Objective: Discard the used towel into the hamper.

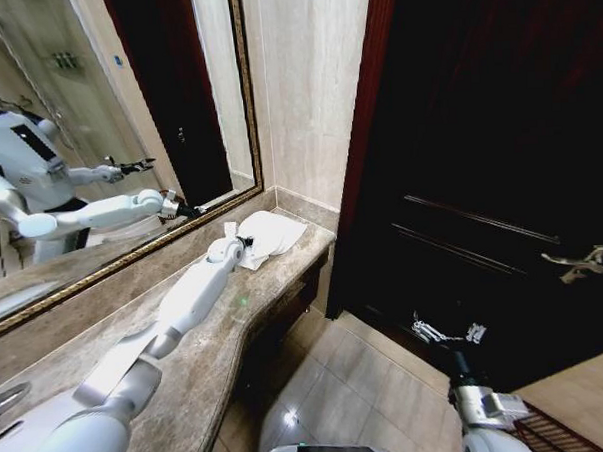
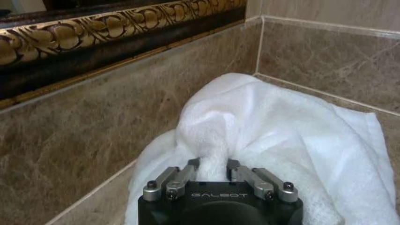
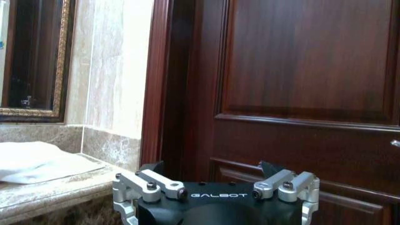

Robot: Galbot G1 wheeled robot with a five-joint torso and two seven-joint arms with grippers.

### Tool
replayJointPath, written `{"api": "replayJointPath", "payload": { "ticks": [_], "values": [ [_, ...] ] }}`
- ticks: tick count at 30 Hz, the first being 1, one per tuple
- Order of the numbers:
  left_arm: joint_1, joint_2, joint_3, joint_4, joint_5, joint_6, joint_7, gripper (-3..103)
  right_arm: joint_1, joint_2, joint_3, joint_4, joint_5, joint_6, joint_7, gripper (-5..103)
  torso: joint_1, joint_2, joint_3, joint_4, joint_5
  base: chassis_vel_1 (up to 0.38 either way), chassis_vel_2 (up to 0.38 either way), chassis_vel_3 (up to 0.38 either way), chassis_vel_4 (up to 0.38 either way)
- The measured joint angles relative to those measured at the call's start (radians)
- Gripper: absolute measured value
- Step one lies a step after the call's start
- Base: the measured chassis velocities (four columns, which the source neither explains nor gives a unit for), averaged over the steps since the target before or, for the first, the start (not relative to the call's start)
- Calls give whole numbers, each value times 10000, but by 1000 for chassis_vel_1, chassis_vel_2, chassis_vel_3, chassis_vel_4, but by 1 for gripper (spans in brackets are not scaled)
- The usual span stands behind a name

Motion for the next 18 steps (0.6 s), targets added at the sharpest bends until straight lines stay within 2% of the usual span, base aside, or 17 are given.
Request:
{"api": "replayJointPath", "payload": {
  "ticks": [2,4,7,11,12,13,14,17,18],
  "values": [
    [49,29,-14,-48,-11,-7,30,14,2,0,0,26,0,-12,-2,100,0,0,0,0,0,0,0,0,0],
    [74,51,-24,-72,-14,-12,58,14,5,0,0,39,-2,-18,-2,100,0,0,0,0,0,0,0,0,0],
    [104,88,-64,-128,-23,-39,96,7,13,0,-1,68,-7,-31,-3,100,0,0,0,0,0,0,0,0,0],
    [209,223,-111,-317,-21,-629,180,6,10,0,-9,124,-9,-37,-3,100,1,-1,1,0,-2,0,0,0,0],
    [407,410,-206,-727,145,-1207,260,6,6,0,-11,172,-9,-40,-4,100,1,-1,2,0,-2,0,0,0,0],
    [530,518,-279,-997,287,-1362,284,6,5,0,-12,198,-9,-40,-3,100,1,-1,2,-2,-2,0,0,0,0],
    [530,518,-279,-997,287,-1362,284,6,5,0,-12,198,-9,-40,-3,100,1,-1,2,-2,-2,0,0,0,0],
    [1558,1230,-1060,-3226,890,-1672,442,6,-6,0,-19,303,-9,-46,9,100,1,0,1,1,-1,0,0,0,0],
    [1558,1230,-1060,-3226,890,-1672,442,6,-6,0,-19,303,-9,-46,9,100,1,0,1,1,-1,0,0,0,0]
  ]
}}
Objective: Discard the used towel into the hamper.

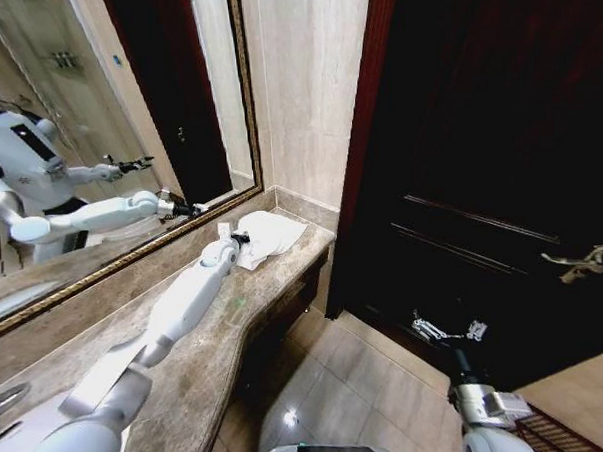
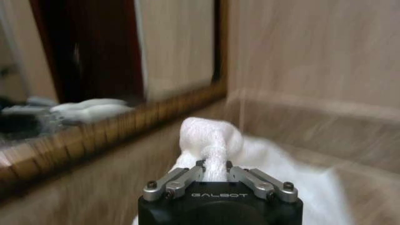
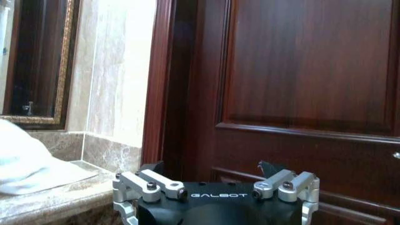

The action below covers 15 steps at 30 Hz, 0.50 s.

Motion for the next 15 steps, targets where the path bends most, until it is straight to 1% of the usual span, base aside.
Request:
{"api": "replayJointPath", "payload": {
  "ticks": [2,3,4,5,6,7,8,9,11,12,14,15],
  "values": [
    [927,587,-724,-1807,65,-55,-9,6,-17,0,-38,78,-8,-1,3,100,-1,0,-1,-1,3,0,0,0,0],
    [927,587,-724,-1807,65,-55,-9,6,-17,0,-38,78,-8,-1,3,100,-1,0,-1,-1,3,0,0,0,0],
    [1604,892,-1157,-2997,66,-80,-53,6,-29,0,-72,133,-13,-2,3,100,-1,0,-1,2,-1,0,0,0,0],
    [1946,1023,-1410,-3477,66,-112,-80,6,-34,0,-92,166,-13,-2,3,100,-1,1,-1,-3,0,0,0,0,0],
    [2425,1173,-1804,-4107,74,-150,-107,6,-42,0,-111,192,-13,-2,3,100,-1,0,-1,-1,0,0,0,0,0],
    [2425,1173,-1804,-4107,74,-150,-107,6,-42,0,-111,192,-13,-2,3,100,-1,0,-1,-1,0,0,0,0,0],
    [3185,1318,-2457,-4955,82,-175,-112,6,-50,0,-147,252,-14,-2,-2,100,-2,1,-2,-1,2,0,0,0,0],
    [3641,1371,-2855,-5426,83,-173,-119,6,-60,-1,-168,305,-15,-3,-6,100,-2,1,-2,4,1,0,0,0,0],
    [4665,1357,-3716,-6493,69,-142,-221,6,-83,0,-208,430,-19,-2,-11,100,-2,1,-2,1,1,0,0,0,0],
    [4665,1357,-3716,-6493,69,-142,-221,6,-83,0,-208,430,-19,-2,-11,100,-2,1,-2,1,1,0,0,0,0],
    [5415,1210,-4333,-7168,70,-81,-286,6,-109,0,-222,543,-28,-2,-14,100,-3,1,-2,-1,0,0,0,0,0],
    [6057,1015,-4818,-7669,195,-50,-298,6,-132,0,-222,646,-37,-13,-14,100,-2,1,-2,-3,3,0,0,0,0]
  ]
}}
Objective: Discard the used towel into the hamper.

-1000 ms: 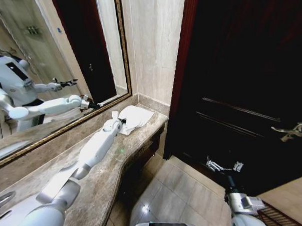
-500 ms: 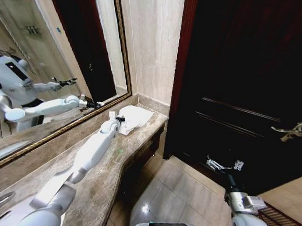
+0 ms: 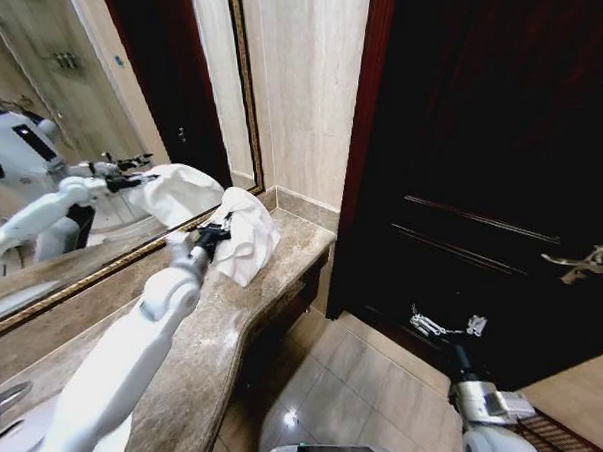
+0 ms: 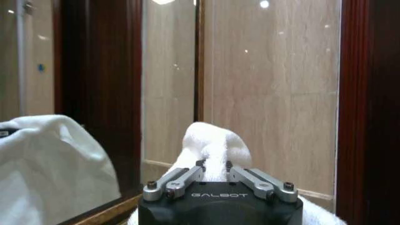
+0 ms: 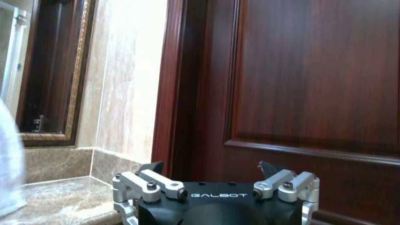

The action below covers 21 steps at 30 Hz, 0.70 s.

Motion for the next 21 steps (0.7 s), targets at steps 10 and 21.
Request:
{"api": "replayJointPath", "payload": {
  "ticks": [10,21],
  "values": [
    [3793,-1381,-2153,-1280,2105,-1476,1197,6,-272,0,135,553,-23,-276,-104,100,-1,1,0,2,1,0,0,0,0],
    [5990,-2695,-2162,-1708,3538,-3141,1919,6,-308,0,205,577,24,-330,-126,100,2,0,1,3,1,5,-4,-5,4]
  ]
}}
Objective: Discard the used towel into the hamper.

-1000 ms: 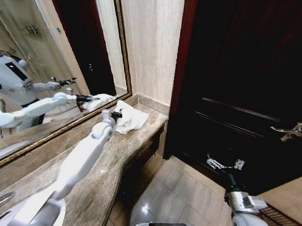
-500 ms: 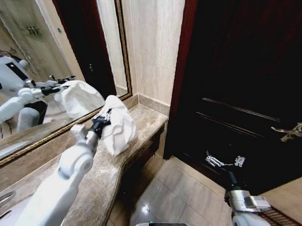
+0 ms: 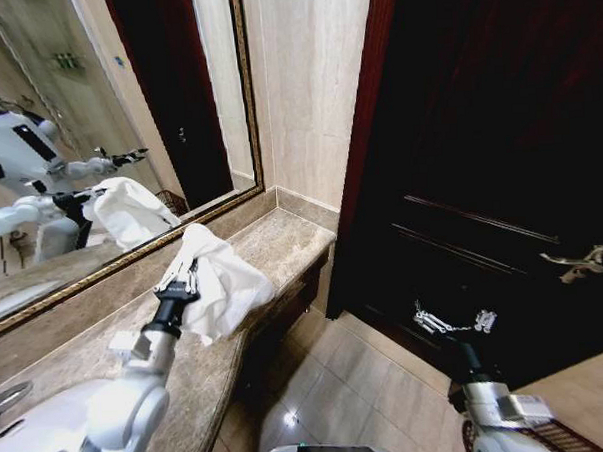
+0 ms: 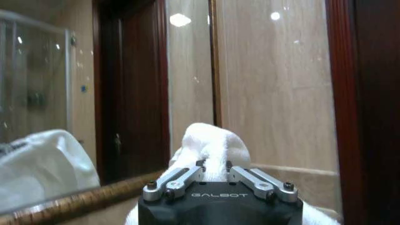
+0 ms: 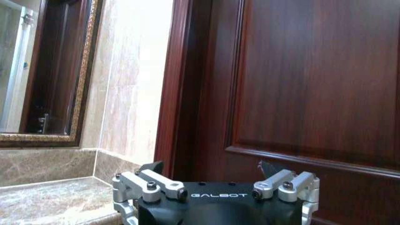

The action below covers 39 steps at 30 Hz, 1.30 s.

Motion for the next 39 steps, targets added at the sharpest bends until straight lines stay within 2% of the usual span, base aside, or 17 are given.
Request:
{"api": "replayJointPath", "payload": {
  "ticks": [10,21,39],
  "values": [
    [-95,-153,645,-10,444,-88,-78,6,-111,0,141,-122,270,251,15,100,-2,0,-1,-2,2,82,-89,-78,88],
    [-37,-217,943,71,878,-585,-234,6,-245,0,193,-105,435,403,66,100,2,-2,2,-1,-1,70,-56,-71,60],
    [-45,-369,1549,126,1483,-674,-279,6,-297,0,292,-110,529,518,99,100,-1,-1,0,1,-2,86,-92,-88,92]
  ]
}}
